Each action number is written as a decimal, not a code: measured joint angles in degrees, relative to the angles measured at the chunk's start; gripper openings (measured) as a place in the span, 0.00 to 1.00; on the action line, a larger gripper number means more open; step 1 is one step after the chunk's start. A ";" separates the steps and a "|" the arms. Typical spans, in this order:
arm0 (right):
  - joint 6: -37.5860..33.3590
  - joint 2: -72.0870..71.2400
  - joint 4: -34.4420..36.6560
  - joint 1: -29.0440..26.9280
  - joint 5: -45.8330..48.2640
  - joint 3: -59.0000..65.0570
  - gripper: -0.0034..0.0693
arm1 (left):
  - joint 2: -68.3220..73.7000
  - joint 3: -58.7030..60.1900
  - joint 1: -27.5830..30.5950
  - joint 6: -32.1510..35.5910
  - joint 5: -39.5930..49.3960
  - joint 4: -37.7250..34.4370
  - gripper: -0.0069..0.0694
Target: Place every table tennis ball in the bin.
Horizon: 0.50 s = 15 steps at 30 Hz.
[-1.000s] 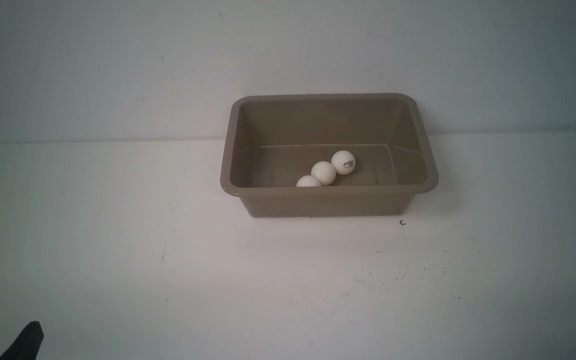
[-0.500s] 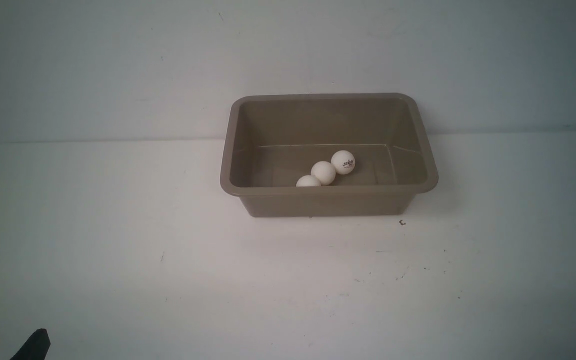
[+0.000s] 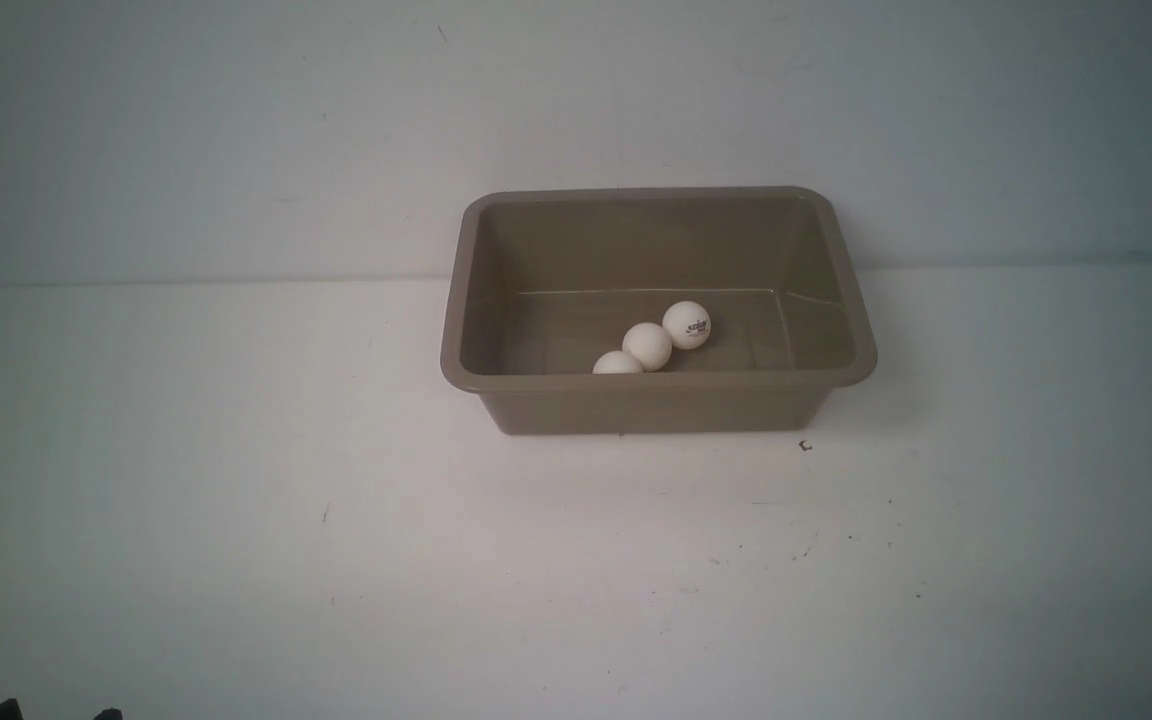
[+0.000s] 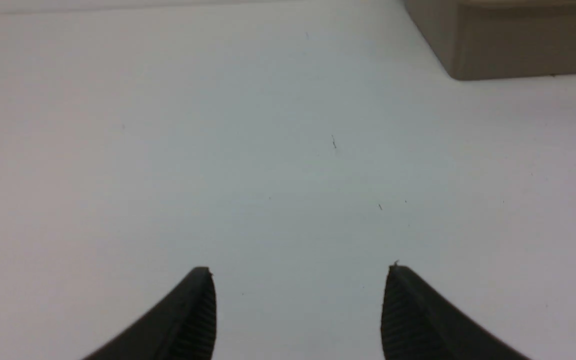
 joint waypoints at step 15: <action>0.00 0.00 0.00 0.00 0.00 0.00 0.38 | 0.00 0.00 0.00 4.13 1.67 0.00 0.62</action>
